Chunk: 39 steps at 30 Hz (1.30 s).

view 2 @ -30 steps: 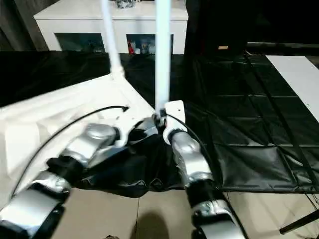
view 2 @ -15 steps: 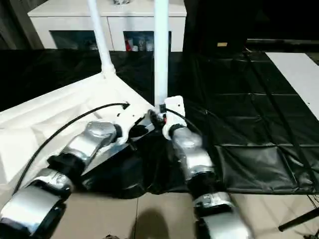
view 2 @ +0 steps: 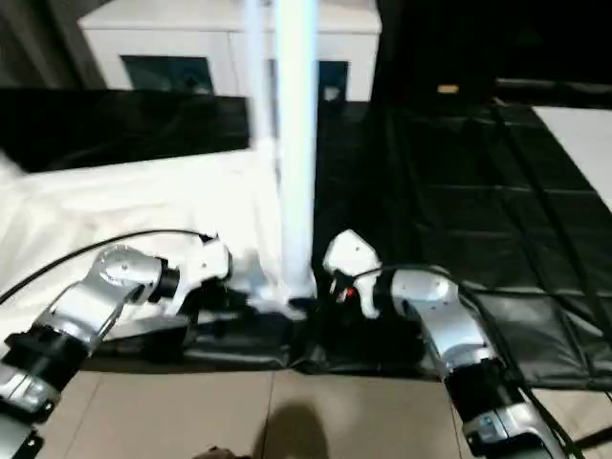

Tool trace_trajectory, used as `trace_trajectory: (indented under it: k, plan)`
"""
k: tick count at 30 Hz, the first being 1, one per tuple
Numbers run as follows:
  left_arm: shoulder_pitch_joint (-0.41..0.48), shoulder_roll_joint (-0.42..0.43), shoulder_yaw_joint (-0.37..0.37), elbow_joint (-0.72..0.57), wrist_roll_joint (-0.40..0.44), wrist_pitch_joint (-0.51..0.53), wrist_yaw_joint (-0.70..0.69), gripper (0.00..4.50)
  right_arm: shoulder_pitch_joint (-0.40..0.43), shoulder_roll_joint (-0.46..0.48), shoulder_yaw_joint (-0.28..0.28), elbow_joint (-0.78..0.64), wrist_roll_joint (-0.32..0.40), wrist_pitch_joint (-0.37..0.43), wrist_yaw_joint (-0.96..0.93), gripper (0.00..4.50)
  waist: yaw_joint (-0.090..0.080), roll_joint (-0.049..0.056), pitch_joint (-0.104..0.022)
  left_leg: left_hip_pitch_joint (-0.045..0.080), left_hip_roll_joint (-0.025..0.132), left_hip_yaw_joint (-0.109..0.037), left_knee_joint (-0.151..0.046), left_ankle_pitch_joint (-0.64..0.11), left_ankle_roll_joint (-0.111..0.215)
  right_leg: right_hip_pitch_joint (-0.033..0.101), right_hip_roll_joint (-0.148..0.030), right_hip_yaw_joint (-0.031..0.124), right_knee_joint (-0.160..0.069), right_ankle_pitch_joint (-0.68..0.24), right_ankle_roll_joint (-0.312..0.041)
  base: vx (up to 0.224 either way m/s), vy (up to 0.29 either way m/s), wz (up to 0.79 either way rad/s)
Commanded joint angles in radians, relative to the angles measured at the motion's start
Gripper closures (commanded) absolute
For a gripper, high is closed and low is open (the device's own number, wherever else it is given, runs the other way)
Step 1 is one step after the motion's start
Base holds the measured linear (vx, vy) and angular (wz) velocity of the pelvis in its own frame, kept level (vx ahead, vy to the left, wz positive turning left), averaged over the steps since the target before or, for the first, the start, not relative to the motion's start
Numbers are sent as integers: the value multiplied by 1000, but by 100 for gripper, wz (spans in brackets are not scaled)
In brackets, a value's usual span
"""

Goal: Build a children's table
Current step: Rotate leg to tighten

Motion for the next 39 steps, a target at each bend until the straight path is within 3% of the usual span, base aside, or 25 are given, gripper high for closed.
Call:
trace_trajectory:
  k: [1, 4, 11, 12, 18, 29, 32, 33, 35, 39]
  plan:
    - [4, 11, -38, -30, 10, 5, -64, 450, -7, -21, -20, -35, 26, 5, 20, 118, -5, 1, -59, 34, 99, -46, -84, -262, 34, 25, -102, 54, -72, -169, -254, 0, 0, 0]
    - [0, 17, -33, -28, 18, -4, -61, 450, -5, -29, -6, -49, 34, 2, 57, 118, -5, -1, -60, 33, 96, -46, -83, -260, 24, 28, -105, 56, -73, -180, -250, 0, 0, 0]
    - [-8, 17, -31, -32, 20, -2, -51, 450, -8, -36, 27, -42, 14, -9, 100, 118, -4, -4, -65, 29, 94, -47, -77, -207, 49, 30, -103, 52, -67, -123, -254, 0, 0, 0]
    - [-6, 19, -31, -38, 19, 2, -51, 450, -9, -38, 29, -39, 11, -10, 104, 153, -4, -4, -65, 29, 94, -47, -77, -207, 49, 30, -104, 52, -67, -123, -255, 0, 0, 0]
    - [-4, 20, -30, -39, 20, 3, -47, 450, -18, -40, 36, -27, 5, -15, 111, 196, -3, -4, -65, 28, 93, -47, -76, -202, 50, 31, -104, 52, -68, -134, -252, 0, 0, 0]
    - [-1, 26, -33, -36, 26, 1, -45, 450, -10, -40, 50, -9, -15, -38, 116, 216, -4, -5, -66, 28, 93, -47, -75, -192, 56, 31, -102, 51, -66, -128, -253, 0, 0, 0]
    - [-1, 13, -25, -20, 32, 5, -12, 450, -4, -10, 30, 6, -16, -24, 56, 217, -5, -4, -65, 28, 93, -47, -75, -193, 56, 30, -102, 51, -67, -128, -253, 0, 0, 0]
    - [-18, -28, -3, 31, 47, 8, 85, 450, -13, 46, -7, 43, -24, 7, -70, 217, -9, -4, -62, 28, 91, -46, -77, -215, 46, 27, -100, 51, -70, -160, -253, 0, 0, 0]
    - [-30, -54, 12, 62, 51, 8, 139, 450, -20, 77, -28, 65, -25, 28, -137, 218, -14, -7, -58, 31, 88, -50, -80, -261, 20, 28, -105, 52, -77, -247, -241, 0, 0, 0]
    - [-80, -139, 56, 147, 57, 52, 302, 450, -39, 184, -89, 105, -31, 102, -360, 222, -25, -6, -57, 35, 89, -55, -86, -295, -13, 25, -105, 53, -85, -312, -217, 0, 0, 0]
